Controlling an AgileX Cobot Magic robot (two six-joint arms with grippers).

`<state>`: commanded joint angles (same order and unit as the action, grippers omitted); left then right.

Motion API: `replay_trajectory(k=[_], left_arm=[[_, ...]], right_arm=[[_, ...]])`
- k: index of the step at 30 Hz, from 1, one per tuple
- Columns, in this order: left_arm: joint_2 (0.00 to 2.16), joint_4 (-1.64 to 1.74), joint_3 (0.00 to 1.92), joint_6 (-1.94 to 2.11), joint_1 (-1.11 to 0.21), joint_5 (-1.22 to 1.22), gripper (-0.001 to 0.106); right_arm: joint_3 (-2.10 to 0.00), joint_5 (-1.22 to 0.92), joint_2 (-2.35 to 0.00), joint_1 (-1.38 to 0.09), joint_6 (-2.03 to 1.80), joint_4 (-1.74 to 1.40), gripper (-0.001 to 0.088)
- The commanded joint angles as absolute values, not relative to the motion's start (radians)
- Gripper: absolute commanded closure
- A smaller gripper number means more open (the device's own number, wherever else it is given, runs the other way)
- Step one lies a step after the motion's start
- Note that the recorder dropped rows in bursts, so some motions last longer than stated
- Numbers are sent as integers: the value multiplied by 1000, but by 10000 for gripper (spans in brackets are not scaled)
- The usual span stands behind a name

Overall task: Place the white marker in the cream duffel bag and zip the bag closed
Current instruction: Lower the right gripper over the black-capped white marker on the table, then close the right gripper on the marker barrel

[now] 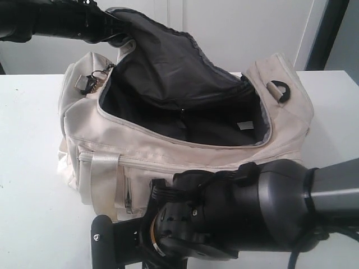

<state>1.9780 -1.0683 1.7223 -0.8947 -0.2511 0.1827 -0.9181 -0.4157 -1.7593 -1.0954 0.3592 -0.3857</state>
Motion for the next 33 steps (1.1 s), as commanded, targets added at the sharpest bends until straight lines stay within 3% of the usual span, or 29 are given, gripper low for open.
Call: replay_trajectory(k=[3, 8, 33], left_arm=[[1978, -1068, 1722, -895, -251, 183, 1053], [1978, -1068, 1722, -895, -251, 183, 1053], [1978, -1068, 1722, -895, -251, 183, 1053]], right_arm=[[-918, -416, -1766, -1095, 359, -395, 594], [-918, -421, -1805, -1095, 359, -404, 496], [-918, -383, -1852, -1087, 176, -557, 496]])
